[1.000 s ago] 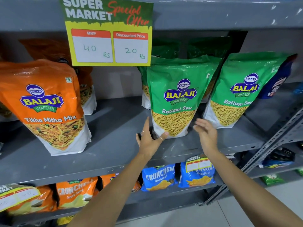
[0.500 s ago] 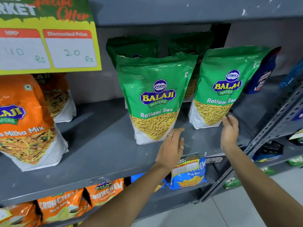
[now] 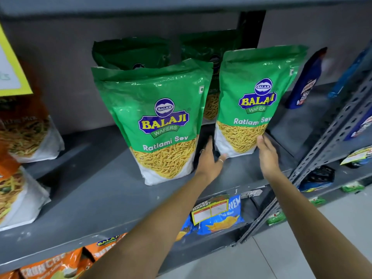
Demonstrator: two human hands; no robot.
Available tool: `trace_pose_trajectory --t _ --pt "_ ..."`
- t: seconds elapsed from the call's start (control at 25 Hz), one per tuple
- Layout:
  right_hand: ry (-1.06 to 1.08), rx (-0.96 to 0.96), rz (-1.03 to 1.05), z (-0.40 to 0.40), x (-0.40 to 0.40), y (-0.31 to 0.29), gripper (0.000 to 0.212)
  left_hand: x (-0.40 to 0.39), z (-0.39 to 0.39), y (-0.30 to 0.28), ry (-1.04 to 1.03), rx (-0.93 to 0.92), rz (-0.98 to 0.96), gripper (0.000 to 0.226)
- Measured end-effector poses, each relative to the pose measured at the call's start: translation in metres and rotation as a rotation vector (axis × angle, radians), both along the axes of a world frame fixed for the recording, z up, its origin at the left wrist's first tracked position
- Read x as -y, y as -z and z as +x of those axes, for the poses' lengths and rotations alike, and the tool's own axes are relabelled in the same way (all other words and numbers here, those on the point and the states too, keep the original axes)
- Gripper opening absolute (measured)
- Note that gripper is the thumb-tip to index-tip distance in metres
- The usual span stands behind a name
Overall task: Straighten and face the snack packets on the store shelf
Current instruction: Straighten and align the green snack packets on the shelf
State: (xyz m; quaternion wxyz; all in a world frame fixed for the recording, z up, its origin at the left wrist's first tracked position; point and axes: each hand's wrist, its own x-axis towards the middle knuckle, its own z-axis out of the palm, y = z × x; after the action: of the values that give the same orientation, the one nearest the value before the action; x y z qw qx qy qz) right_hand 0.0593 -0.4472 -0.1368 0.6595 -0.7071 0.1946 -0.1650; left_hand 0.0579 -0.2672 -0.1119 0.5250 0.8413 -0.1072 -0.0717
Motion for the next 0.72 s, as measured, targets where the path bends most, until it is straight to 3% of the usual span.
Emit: trace_pose_trajectory --t 0.32,0.56,0.72 --pt "0.013 0.033 -0.009 -0.005 0.0 -0.004 0.04 0.01 0.008 0.005 -0.014 -0.012 -0.038 0.07" --pt "0.214 0.053 -0.019 -0.019 -0.007 -0.011 0.041 0.017 0.006 0.014 0.007 -0.031 -0.054 0.074" --pt "0.199 0.004 -0.066 -0.022 -0.007 -0.016 0.043 0.018 0.008 0.019 0.002 0.003 0.0 0.07"
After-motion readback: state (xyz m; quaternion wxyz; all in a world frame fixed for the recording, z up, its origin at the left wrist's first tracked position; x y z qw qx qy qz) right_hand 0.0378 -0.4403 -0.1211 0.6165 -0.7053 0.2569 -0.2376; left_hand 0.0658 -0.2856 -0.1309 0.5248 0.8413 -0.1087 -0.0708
